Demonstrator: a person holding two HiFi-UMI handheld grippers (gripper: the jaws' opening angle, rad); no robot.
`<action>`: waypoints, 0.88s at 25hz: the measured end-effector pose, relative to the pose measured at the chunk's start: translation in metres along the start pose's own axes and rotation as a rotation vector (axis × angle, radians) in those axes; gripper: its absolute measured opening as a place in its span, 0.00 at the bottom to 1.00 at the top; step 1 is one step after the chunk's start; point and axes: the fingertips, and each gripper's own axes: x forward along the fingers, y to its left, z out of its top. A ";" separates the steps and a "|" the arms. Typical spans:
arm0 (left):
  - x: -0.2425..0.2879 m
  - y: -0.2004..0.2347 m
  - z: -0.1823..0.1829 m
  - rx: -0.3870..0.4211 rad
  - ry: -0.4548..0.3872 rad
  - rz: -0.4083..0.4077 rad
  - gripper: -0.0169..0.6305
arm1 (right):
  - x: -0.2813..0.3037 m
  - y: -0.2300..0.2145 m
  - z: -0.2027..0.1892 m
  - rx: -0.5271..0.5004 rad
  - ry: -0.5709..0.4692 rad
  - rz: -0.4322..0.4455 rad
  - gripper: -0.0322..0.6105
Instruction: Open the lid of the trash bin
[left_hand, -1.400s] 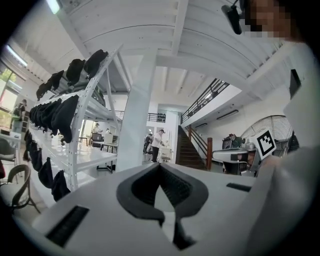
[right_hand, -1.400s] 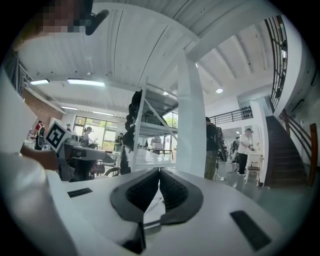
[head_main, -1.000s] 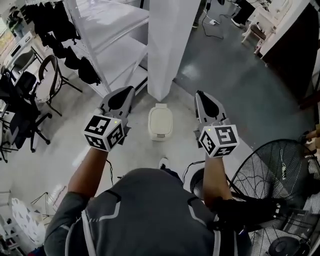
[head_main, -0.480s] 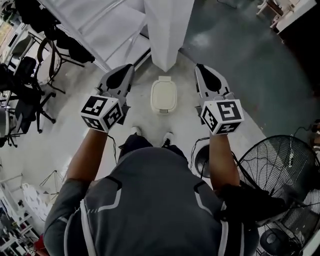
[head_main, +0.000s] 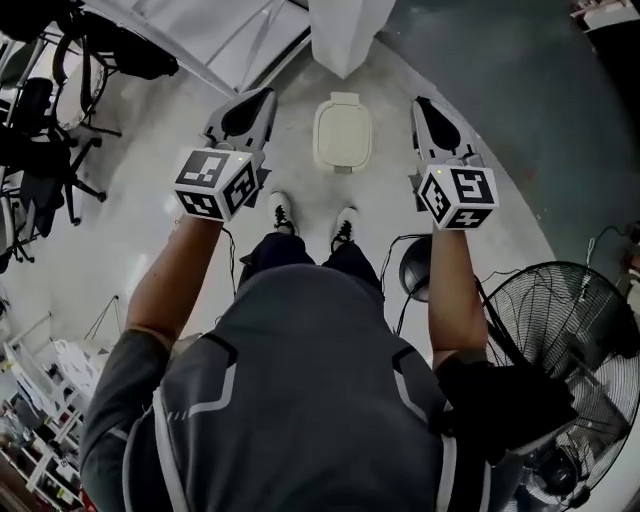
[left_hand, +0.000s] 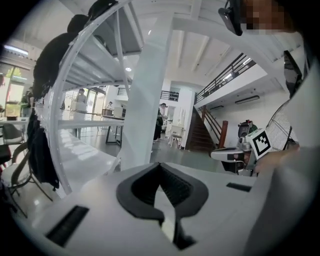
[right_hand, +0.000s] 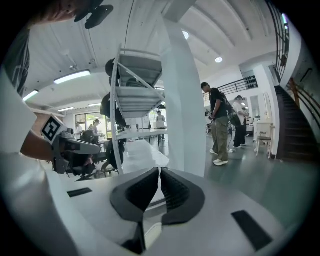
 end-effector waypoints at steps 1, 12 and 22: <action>0.004 0.004 -0.011 -0.013 0.019 0.003 0.04 | 0.007 0.000 -0.012 0.009 0.019 0.004 0.10; 0.033 0.029 -0.140 -0.085 0.211 0.028 0.04 | 0.059 0.011 -0.158 0.052 0.235 0.040 0.10; 0.043 0.037 -0.251 -0.104 0.360 0.029 0.04 | 0.077 0.021 -0.275 0.078 0.381 0.052 0.10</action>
